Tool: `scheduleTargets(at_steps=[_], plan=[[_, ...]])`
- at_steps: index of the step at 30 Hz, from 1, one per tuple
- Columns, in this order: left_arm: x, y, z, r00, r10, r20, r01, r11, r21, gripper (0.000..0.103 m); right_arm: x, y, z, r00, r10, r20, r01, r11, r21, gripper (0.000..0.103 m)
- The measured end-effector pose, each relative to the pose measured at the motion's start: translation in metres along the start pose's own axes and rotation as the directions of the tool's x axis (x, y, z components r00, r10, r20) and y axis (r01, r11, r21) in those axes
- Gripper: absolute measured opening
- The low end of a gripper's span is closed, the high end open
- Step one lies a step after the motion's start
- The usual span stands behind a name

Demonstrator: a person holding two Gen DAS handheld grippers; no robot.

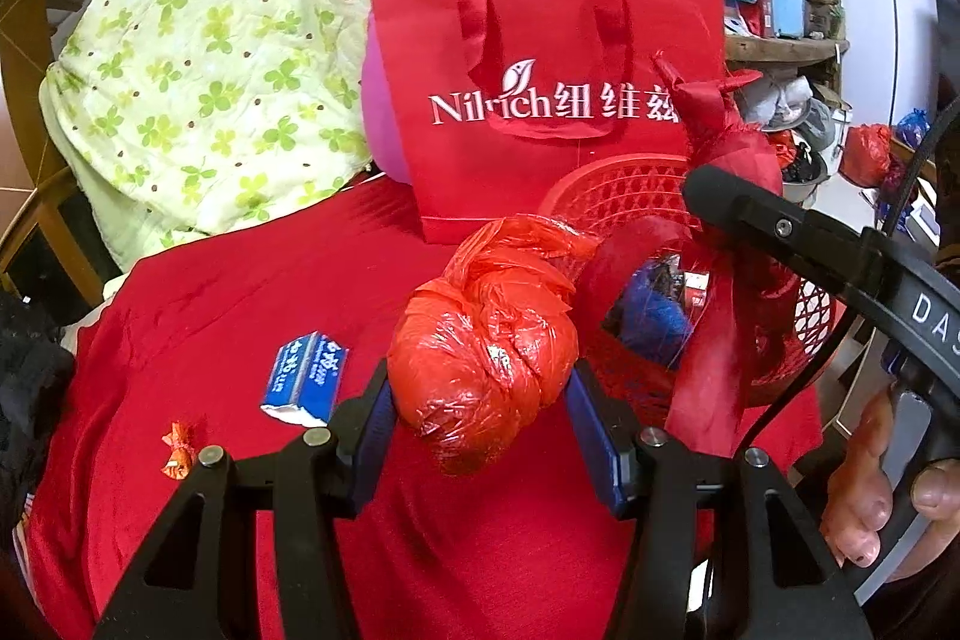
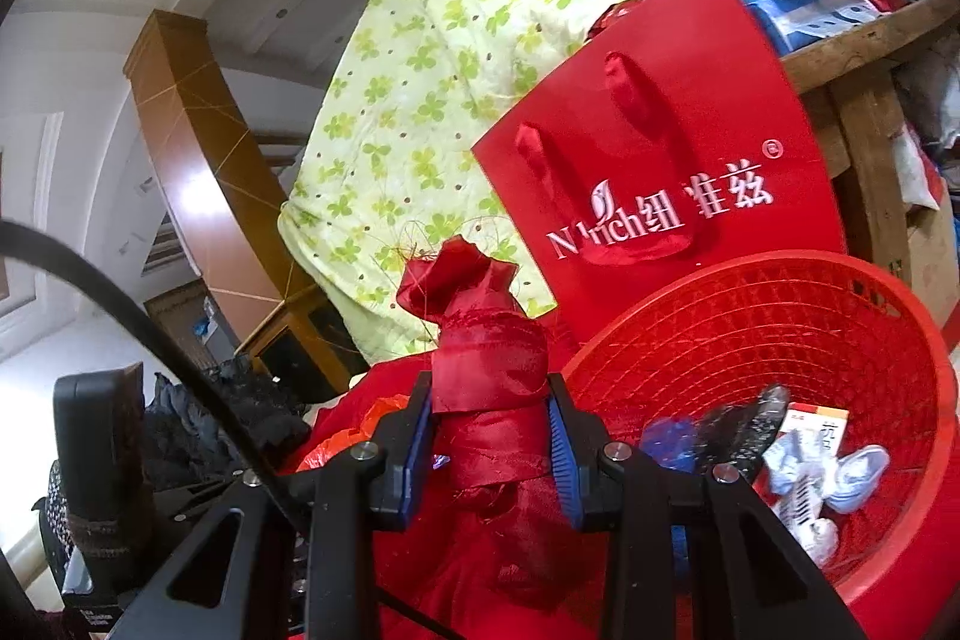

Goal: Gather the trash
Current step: 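Lower the red bag bundle and red cloth into the red basket and open both grippers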

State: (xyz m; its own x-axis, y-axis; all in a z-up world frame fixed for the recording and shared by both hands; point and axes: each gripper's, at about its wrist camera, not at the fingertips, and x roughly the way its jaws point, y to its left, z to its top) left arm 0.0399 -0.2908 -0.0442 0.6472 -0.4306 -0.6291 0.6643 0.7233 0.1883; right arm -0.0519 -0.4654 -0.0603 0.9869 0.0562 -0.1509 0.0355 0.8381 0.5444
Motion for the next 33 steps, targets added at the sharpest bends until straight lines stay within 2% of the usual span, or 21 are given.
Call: scheduleTargets(at_steps=[9, 14, 18, 22, 28, 33], plan=[[0.011, -0.016, 0.009, 0.999, -0.048, -0.008, 0.048, 0.999, 0.009, 0.058, -0.021, -0.025, 0.009, 0.997, -0.053, 0.061, 0.049, 0.997, 0.066, 0.037], [0.015, -0.025, 0.014, 0.997, -0.072, 0.004, 0.072, 0.997, 0.021, 0.058, -0.039, -0.045, 0.017, 0.987, -0.103, 0.123, 0.086, 0.987, 0.133, 0.037], [0.02, -0.033, 0.018, 0.996, -0.084, 0.001, 0.084, 0.996, 0.032, 0.058, -0.06, -0.068, 0.022, 0.966, -0.174, 0.193, 0.129, 0.966, 0.224, 0.037], [0.028, -0.042, 0.021, 0.995, -0.1, -0.01, 0.1, 0.994, 0.036, 0.058, -0.075, -0.084, 0.025, 0.937, -0.264, 0.229, 0.194, 0.938, 0.288, 0.039], [0.036, -0.055, 0.029, 0.992, -0.124, -0.014, 0.124, 0.992, 0.038, 0.058, -0.087, -0.076, 0.027, 0.889, -0.37, 0.27, 0.312, 0.921, 0.235, 0.039], [0.04, -0.063, 0.04, 0.991, -0.136, -0.002, 0.136, 0.99, 0.042, 0.058, -0.085, -0.07, 0.027, 0.871, -0.416, 0.262, 0.381, 0.908, 0.175, 0.039]])
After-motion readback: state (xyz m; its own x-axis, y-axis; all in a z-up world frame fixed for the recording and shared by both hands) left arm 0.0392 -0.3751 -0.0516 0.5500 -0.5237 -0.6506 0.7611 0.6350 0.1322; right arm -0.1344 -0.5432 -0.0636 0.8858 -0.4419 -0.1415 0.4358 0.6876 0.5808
